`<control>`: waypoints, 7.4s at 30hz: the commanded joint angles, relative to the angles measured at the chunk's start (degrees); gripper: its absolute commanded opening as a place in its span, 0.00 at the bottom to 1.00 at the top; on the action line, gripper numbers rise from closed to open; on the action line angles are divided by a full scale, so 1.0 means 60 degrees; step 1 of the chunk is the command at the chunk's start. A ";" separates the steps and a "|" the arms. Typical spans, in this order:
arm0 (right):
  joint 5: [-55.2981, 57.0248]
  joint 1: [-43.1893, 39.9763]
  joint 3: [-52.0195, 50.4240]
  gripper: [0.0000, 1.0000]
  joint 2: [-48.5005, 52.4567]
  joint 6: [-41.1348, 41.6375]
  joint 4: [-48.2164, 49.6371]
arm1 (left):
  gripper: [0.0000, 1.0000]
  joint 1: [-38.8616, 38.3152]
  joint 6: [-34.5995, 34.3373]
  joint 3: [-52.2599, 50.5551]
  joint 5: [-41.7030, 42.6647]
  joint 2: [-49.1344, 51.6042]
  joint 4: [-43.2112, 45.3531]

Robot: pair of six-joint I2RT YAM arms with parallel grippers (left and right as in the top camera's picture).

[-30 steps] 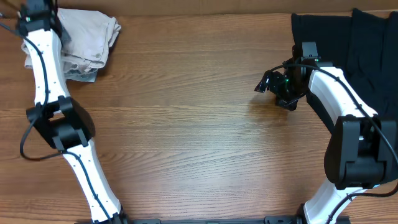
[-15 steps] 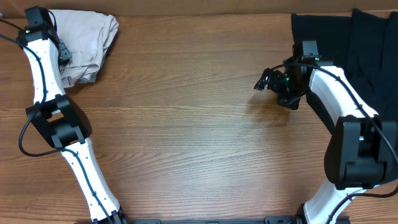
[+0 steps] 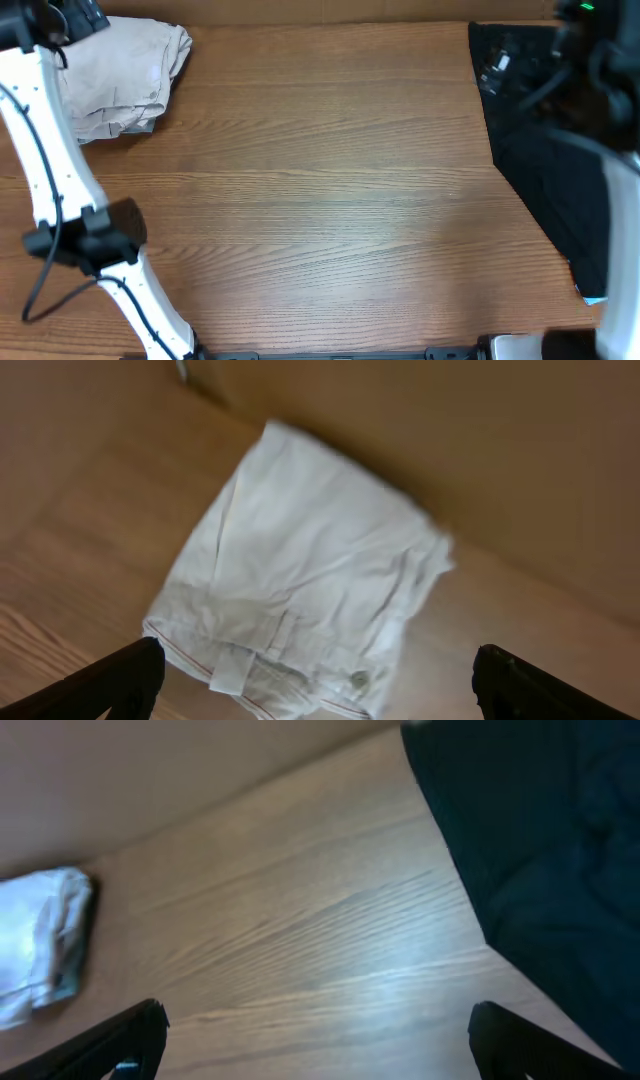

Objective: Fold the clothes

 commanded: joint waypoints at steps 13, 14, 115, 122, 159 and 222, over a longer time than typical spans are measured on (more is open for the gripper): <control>-0.1698 0.0036 0.0255 1.00 -0.3118 -0.0066 -0.0481 | 1.00 0.0047 0.0007 -0.0011 0.0255 -0.0047 -0.0171; -0.1701 0.0036 0.0240 1.00 -0.3115 -0.0062 -0.0557 | 1.00 0.0047 0.0007 -0.0011 0.0255 -0.0047 -0.0171; -0.0769 -0.0415 -1.9941 1.00 -1.4509 -0.2677 1.3220 | 1.00 -0.2488 0.0044 -0.0951 0.0280 -0.6291 -0.3617; -0.0769 -0.0415 -1.9941 1.00 -1.4509 -0.2677 1.3223 | 1.00 -0.3064 -0.0244 -0.6051 0.0011 -0.9125 -0.1636; -0.0769 -0.0415 -1.9941 1.00 -1.4509 -0.2677 1.3220 | 1.00 -0.3060 -0.0597 -2.6236 -0.0047 -1.8546 1.4094; -0.0769 -0.0415 -1.9941 1.00 -1.4509 -0.2674 1.3220 | 1.00 -0.2936 -0.0277 -2.6236 -0.0437 -2.1165 1.1876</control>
